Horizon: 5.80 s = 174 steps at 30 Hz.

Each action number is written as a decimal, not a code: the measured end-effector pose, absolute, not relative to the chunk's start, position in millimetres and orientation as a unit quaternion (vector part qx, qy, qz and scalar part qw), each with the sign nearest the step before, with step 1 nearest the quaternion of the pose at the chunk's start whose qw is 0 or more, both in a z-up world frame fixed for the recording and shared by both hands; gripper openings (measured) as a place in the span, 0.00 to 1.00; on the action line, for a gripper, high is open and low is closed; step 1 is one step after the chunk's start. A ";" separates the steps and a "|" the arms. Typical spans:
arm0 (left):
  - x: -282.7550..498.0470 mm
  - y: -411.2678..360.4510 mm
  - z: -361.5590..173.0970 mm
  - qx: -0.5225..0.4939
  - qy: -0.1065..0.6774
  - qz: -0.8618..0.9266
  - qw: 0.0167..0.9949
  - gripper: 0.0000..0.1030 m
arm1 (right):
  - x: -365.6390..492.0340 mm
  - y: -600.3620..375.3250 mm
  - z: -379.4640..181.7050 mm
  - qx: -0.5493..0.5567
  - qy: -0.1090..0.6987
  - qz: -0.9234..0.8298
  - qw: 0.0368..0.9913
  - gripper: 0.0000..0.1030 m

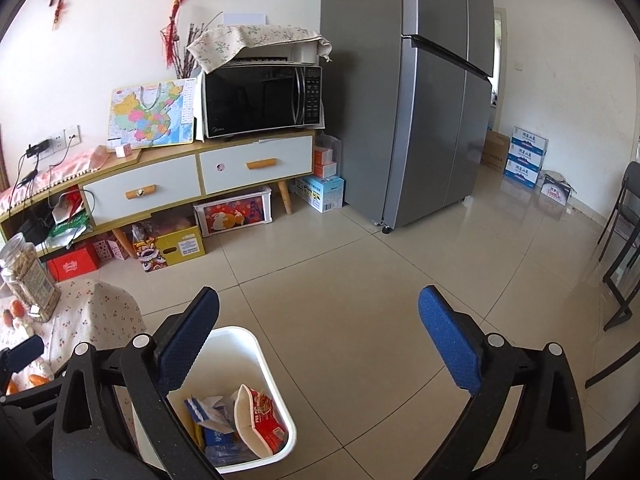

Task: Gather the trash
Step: 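Lower the blue-and-white box into the white bin and open the left gripper, then reach the right gripper to the long orange peel and grasp it, then grasp the other orange peel with the left gripper while the right holds its peel, then carry the orange peel into the white bin and open the right gripper while left holds peel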

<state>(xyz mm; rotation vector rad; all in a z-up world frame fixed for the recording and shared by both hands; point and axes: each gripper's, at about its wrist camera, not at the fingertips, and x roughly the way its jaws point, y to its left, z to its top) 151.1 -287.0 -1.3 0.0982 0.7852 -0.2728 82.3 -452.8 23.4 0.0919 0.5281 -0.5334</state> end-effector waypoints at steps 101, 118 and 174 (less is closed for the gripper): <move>123.3 118.1 -48.7 -0.134 0.439 0.139 0.878 0.81 | 182.6 -87.6 -55.3 -0.074 0.378 0.190 0.903 0.18; 185.8 -20.8 -76.9 -0.087 0.454 0.054 0.885 0.81 | 160.1 -230.8 -17.0 -0.040 0.343 0.095 0.933 0.18; 131.4 44.9 -37.8 -0.040 0.376 0.095 0.921 0.24 | 128.0 -202.3 -9.7 -0.045 0.309 0.089 0.946 0.19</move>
